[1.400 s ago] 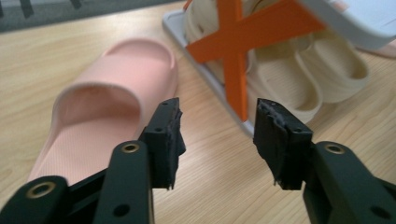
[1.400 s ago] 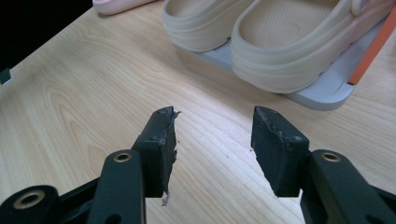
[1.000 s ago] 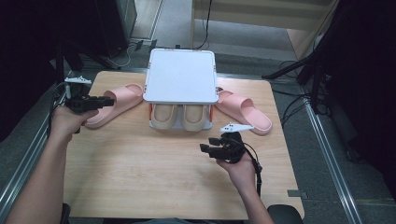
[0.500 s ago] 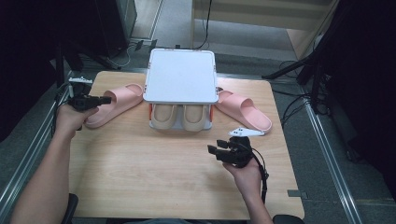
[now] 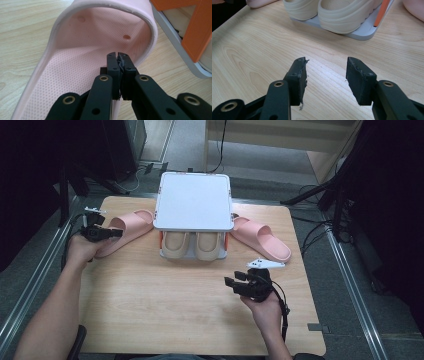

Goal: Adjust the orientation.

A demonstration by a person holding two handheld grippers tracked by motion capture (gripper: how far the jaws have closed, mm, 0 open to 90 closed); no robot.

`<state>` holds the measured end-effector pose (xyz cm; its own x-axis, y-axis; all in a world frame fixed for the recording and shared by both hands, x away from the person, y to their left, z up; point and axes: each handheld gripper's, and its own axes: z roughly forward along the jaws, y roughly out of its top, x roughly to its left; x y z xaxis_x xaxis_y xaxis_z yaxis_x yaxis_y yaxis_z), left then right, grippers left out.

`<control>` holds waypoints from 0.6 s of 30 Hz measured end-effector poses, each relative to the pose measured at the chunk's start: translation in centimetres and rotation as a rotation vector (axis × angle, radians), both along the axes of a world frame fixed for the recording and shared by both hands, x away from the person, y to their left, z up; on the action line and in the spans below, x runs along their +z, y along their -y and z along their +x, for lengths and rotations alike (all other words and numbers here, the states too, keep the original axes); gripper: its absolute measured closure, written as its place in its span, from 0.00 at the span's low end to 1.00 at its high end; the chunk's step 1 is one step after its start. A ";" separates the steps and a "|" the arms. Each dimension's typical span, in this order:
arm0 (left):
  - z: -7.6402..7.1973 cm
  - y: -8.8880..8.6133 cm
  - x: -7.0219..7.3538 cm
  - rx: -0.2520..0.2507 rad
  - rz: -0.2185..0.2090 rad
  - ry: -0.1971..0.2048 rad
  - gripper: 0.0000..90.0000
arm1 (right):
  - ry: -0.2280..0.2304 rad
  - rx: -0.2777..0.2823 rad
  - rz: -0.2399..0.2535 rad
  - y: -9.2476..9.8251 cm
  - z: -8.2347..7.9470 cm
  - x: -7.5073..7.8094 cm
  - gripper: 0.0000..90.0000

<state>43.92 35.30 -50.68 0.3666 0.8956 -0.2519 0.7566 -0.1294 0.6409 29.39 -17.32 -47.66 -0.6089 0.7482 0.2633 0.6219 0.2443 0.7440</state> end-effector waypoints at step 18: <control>0.1 2.8 0.2 -0.047 0.010 -0.023 0.99 | 0.012 -0.007 -0.007 -0.1 0.0 0.1 0.57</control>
